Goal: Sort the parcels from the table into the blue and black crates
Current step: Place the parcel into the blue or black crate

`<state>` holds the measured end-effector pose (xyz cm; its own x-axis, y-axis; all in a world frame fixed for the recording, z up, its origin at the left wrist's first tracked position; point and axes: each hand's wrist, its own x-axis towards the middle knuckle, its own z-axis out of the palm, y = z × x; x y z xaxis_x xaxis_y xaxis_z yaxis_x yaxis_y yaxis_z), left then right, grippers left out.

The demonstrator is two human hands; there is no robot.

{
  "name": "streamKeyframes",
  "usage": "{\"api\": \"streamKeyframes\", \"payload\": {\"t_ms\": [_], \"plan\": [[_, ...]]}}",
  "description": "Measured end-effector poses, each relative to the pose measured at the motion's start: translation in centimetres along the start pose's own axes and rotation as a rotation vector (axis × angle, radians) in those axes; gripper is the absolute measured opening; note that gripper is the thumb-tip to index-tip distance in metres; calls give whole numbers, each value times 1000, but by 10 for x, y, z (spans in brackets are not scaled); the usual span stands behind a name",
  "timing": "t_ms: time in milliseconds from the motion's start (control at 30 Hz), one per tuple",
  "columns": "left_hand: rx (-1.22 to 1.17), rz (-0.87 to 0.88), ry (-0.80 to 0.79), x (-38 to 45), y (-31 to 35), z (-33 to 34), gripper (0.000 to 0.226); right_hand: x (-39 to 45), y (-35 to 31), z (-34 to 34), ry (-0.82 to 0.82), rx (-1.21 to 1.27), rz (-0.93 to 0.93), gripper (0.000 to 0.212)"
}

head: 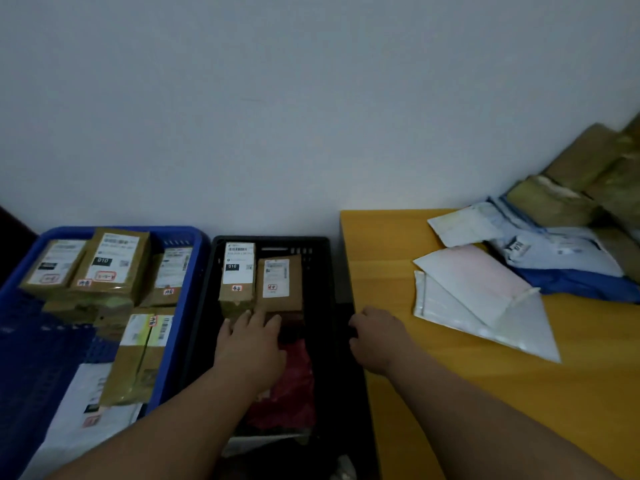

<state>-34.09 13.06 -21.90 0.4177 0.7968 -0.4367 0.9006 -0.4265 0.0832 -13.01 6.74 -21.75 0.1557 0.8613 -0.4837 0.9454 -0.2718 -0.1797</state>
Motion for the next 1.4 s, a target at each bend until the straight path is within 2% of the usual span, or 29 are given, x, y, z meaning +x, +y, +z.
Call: {"api": "streamKeyframes", "payload": {"t_ms": [300,600,767,933,1067,1233,1400], "plan": [[-15,83,92,1,75,-21,60,-42,94,-13,99,43,176,40],[-105,101,46,35,209,-20,61,-47,221,-30,129,46,247,35],[-99,103,37,51,266,-14,64,-27,267,-42,44,52,201,61],[-93,14,3,58,285,-4,70,-1,278,-41,-73,-8,144,96],[-84,-18,-30,61,292,3,68,13,283,-27,-115,-44,141,110],[-96,-32,-30,66,290,9,70,18,284,-15,-31,-66,118,98],[-105,-18,-37,68,291,13,65,19,294,-26,-28,16,60,62]]}}
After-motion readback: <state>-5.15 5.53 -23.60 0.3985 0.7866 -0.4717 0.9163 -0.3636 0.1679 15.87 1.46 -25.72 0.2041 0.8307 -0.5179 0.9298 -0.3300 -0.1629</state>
